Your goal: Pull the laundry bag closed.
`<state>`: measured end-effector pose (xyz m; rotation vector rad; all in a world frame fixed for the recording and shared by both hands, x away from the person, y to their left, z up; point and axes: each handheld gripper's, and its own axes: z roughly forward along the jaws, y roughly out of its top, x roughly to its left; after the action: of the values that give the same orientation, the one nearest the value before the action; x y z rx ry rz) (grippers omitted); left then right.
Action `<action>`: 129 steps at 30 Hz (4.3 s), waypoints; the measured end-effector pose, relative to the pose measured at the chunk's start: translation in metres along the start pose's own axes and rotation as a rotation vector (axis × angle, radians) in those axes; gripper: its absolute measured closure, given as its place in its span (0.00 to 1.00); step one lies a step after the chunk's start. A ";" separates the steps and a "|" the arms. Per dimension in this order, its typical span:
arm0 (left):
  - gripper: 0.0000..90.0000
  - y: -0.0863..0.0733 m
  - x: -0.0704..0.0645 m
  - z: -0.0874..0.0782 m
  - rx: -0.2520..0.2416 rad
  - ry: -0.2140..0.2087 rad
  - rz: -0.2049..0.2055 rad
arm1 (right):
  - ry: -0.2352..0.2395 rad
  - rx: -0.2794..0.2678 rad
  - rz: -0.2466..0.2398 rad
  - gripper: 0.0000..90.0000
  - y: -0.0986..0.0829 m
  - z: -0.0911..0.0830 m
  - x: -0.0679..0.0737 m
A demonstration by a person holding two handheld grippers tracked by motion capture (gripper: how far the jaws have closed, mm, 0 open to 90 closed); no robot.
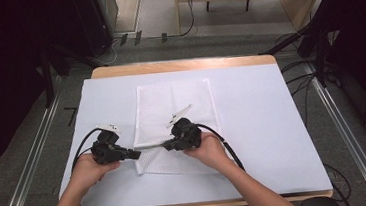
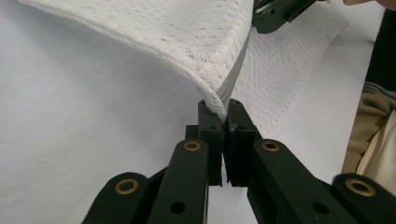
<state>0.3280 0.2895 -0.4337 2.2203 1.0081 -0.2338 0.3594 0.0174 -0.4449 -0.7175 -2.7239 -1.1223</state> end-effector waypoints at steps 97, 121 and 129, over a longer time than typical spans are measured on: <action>0.97 -0.008 0.002 -0.006 0.010 -0.002 -0.019 | -0.074 0.006 0.093 0.98 -0.053 -0.061 -0.028; 0.97 -0.012 0.002 -0.011 0.005 -0.004 -0.031 | -0.103 -0.018 0.165 0.98 -0.086 -0.093 -0.041; 0.98 -0.014 0.003 -0.012 0.012 -0.002 -0.028 | -0.109 -0.003 0.176 0.98 -0.096 -0.098 -0.047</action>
<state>0.3185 0.3054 -0.4334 2.2172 1.0397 -0.2555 0.3494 -0.1271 -0.4481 -1.0246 -2.6812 -1.0775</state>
